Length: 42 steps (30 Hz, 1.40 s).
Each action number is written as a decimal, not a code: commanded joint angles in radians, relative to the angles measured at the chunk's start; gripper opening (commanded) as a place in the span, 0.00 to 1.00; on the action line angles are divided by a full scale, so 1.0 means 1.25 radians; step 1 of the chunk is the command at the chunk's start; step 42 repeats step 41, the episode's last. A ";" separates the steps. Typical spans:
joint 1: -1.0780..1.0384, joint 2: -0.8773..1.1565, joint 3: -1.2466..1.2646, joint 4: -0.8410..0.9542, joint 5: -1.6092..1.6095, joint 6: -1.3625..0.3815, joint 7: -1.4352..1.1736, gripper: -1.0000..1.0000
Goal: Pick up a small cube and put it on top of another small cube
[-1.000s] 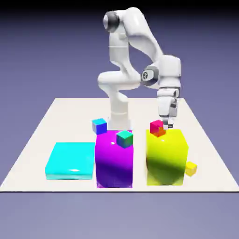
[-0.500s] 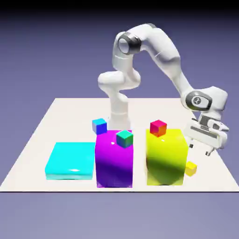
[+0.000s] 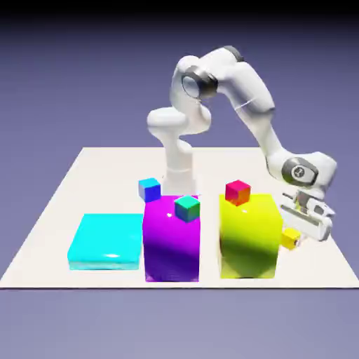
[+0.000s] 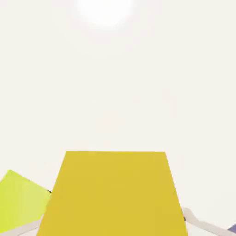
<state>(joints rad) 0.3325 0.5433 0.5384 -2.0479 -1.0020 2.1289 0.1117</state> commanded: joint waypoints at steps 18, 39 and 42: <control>0.149 -0.254 -0.463 0.145 0.368 -0.378 0.185 0.00; -0.227 -0.547 -0.595 -0.189 0.671 -0.356 0.349 1.00; -0.225 -0.545 -0.594 -0.160 0.673 -0.384 0.347 1.00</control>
